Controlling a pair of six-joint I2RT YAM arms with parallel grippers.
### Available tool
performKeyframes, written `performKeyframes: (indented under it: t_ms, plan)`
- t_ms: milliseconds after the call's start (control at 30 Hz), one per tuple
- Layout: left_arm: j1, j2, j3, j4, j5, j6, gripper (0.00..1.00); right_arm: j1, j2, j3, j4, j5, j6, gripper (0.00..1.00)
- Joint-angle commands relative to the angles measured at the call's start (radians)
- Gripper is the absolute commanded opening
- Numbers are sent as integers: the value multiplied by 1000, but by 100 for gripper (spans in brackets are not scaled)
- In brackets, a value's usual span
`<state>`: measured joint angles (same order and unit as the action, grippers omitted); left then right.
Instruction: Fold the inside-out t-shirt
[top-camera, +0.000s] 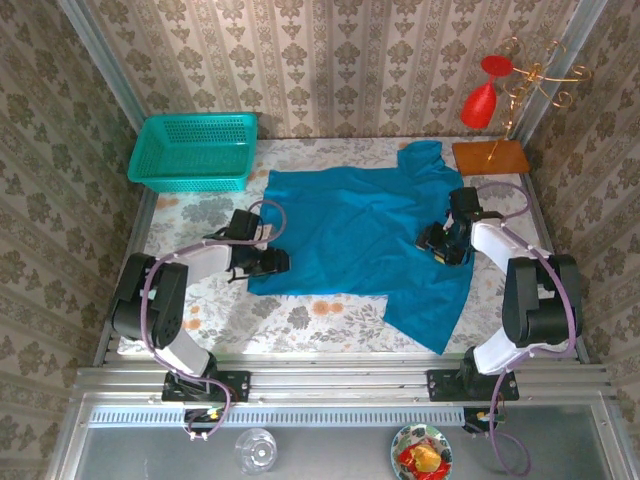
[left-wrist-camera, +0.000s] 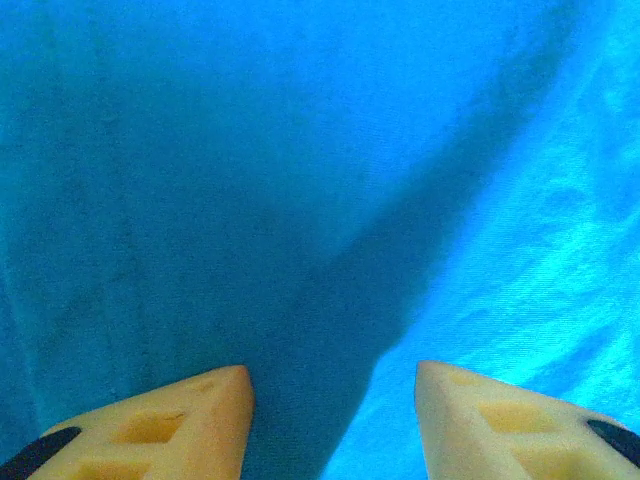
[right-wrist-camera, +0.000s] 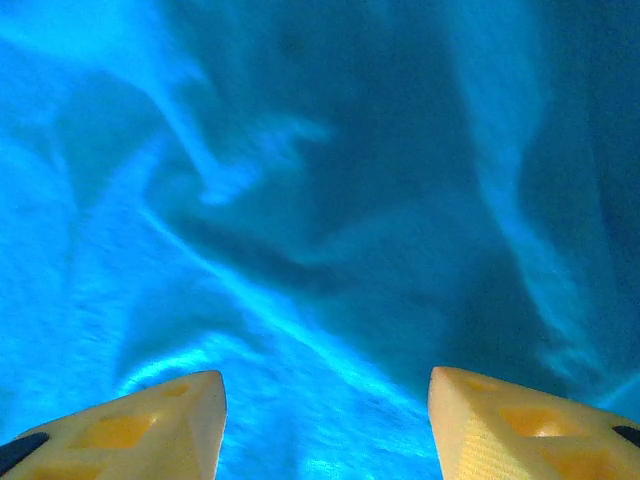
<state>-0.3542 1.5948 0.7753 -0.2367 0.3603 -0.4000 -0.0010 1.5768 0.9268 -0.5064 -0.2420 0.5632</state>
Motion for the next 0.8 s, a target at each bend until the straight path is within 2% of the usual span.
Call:
performKeyframes:
  t_ms: [0, 133, 233, 400, 567, 667, 767]
  plan:
    - [52, -13, -61, -104, -89, -37, 48, 4, -53, -48, -75, 55, 32, 58]
    - [96, -70, -69, -141, -104, -50, 48, 0, -151, -100, -144, 169, 40, 60]
    - [115, -103, -74, -170, -126, -69, 48, -2, -219, -145, -165, 185, 64, 60]
    - [147, -120, -101, -188, -117, -89, 48, -2, -323, -247, -104, 124, 100, 61]
    - [163, -164, -108, -168, -45, -109, 48, -2, -350, -337, 39, -57, 131, 61]
    - [164, -216, -90, -190, -55, -114, 48, -2, -314, -348, 43, -57, 149, 61]
    - [165, -263, -62, -230, -73, -105, 49, -12, -268, -341, -17, 4, 184, 61]
